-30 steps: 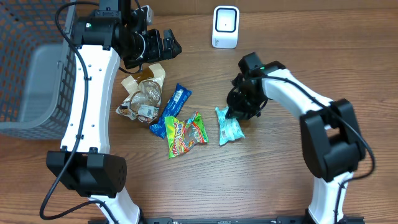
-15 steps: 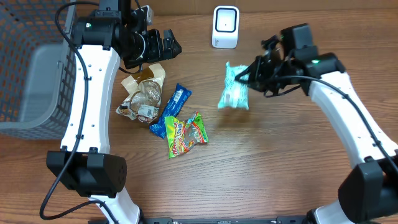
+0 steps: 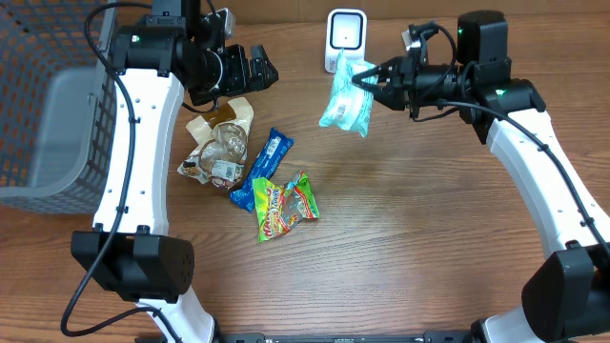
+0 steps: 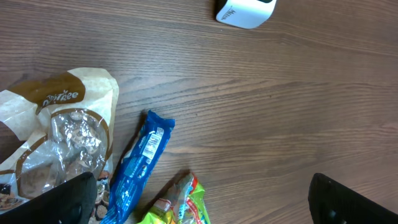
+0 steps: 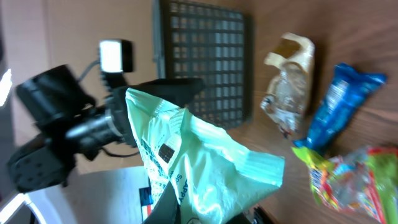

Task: Scan the item barcode
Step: 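Lift the mint-green pack and carry it up to the white scanner, then hold the mint-green pack in front of the white scanner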

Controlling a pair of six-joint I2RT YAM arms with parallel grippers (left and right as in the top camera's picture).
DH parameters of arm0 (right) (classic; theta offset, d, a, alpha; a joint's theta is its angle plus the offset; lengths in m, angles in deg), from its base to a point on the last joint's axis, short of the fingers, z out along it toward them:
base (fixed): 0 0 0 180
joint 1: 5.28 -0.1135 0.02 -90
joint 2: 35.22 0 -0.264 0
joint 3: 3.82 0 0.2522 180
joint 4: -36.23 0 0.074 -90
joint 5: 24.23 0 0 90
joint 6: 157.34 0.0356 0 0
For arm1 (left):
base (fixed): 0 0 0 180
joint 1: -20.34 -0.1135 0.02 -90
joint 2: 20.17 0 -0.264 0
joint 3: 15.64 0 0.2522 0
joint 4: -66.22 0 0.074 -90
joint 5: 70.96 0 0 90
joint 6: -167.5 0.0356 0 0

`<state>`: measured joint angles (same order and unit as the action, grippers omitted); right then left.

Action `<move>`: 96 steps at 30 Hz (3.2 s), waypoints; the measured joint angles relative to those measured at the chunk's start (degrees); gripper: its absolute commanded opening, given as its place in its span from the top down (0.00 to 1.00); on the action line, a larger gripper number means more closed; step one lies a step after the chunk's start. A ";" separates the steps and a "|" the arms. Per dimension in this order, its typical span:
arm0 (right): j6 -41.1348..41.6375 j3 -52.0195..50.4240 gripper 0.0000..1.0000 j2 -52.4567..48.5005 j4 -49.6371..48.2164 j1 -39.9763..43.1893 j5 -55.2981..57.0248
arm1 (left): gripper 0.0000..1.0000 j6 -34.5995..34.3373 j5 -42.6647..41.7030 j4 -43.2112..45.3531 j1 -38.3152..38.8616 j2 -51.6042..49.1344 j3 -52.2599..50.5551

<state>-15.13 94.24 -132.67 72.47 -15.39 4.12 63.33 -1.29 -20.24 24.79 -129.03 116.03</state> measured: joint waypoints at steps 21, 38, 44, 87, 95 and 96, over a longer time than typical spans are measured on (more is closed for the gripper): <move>-16.41 0.02 0.96 0.55 3.04 -6.32 37.00 | 0.00 0.00 0.00 -0.04 0.00 0.00 0.00; -64.65 0.17 0.96 -15.50 -30.60 -18.08 82.42 | 0.00 -0.02 0.00 -0.07 0.00 0.00 0.00; -79.06 0.09 0.96 -23.10 -45.03 -17.70 83.78 | 0.00 0.00 0.00 -0.13 0.00 0.00 0.00; -84.15 0.11 0.96 -34.21 -67.06 -11.78 66.34 | 0.00 0.00 0.02 -0.13 0.00 0.00 0.00; -83.93 0.11 0.96 -35.30 -71.54 -11.74 66.31 | 0.00 0.00 0.02 -0.13 0.00 0.00 0.00; -83.95 0.09 0.96 -35.30 -72.08 -11.74 66.34 | 0.00 0.00 0.02 -0.13 0.00 0.00 0.00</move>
<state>-99.09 94.32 -167.97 0.39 -27.13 70.45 63.33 -1.27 -20.37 24.79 -129.03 116.03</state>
